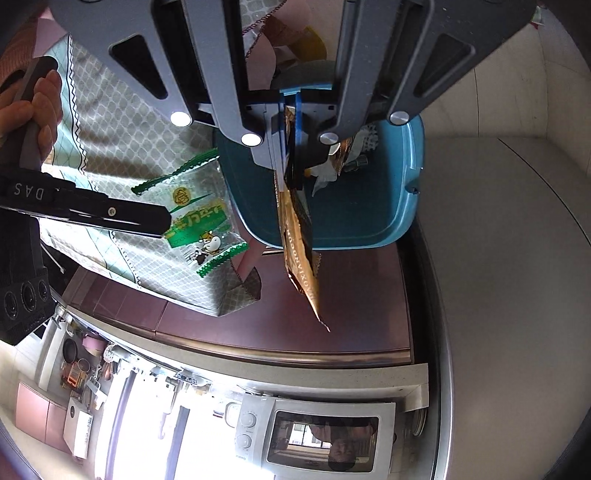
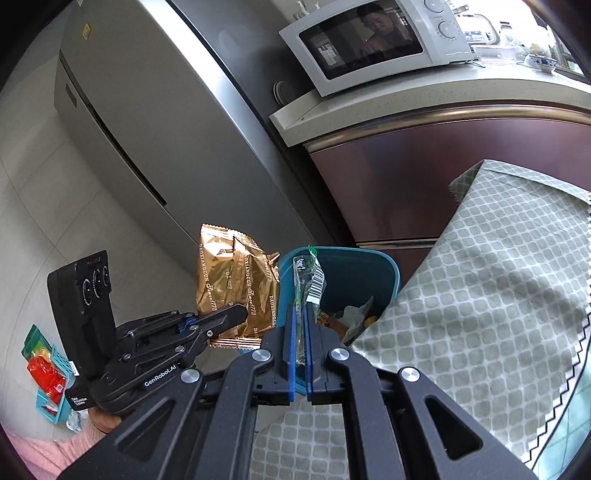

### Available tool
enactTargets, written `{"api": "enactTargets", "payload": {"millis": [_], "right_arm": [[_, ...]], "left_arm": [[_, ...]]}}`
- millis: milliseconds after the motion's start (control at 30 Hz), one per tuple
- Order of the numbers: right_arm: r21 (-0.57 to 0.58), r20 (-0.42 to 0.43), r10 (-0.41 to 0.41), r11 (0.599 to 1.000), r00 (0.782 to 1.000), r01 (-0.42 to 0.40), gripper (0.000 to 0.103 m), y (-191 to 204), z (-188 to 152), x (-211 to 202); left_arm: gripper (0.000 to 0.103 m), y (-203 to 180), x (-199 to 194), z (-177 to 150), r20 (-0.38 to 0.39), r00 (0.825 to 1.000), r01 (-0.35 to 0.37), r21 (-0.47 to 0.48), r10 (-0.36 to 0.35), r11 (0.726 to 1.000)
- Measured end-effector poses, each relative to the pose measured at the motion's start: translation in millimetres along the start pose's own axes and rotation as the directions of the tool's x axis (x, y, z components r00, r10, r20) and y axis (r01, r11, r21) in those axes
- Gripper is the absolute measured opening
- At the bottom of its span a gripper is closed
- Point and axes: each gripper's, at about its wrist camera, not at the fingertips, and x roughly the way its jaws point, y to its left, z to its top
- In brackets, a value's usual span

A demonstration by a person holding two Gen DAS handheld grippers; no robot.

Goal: Collect trash
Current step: 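Carry the sachet in the left tool and wrapper in the right tool over the teal bin, then open both tools to drop the sachet and wrapper into the bin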

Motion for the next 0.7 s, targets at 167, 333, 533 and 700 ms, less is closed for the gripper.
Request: {"api": "enactTargets", "payload": {"millis": [167, 333, 533, 700], "right_arm": [[0.0, -0.026, -0.016, 1.0, 1.0, 0.016, 0.003, -1, 4, 15], [0.016, -0.06, -0.032, 0.999, 0.998, 0.033, 0.003, -4, 9, 34], [0.031, -0.094, -0.055, 0.998, 0.994, 0.058, 0.003, -9, 15, 54], [0.037, -0.122, -0.073, 0.996, 0.99, 0.078, 0.003, -13, 17, 68]], "left_arm": [[0.004, 4, 11, 1, -0.017, 1.0, -0.003, -0.009, 0.003, 1.0], [0.006, 7, 24, 0, -0.043, 0.999, -0.014, -0.019, 0.013, 1.0], [0.008, 12, 48, -1, -0.083, 0.996, -0.023, -0.02, 0.022, 1.0], [0.008, 14, 66, -3, -0.108, 0.994, -0.017, -0.025, 0.015, 1.0]]}}
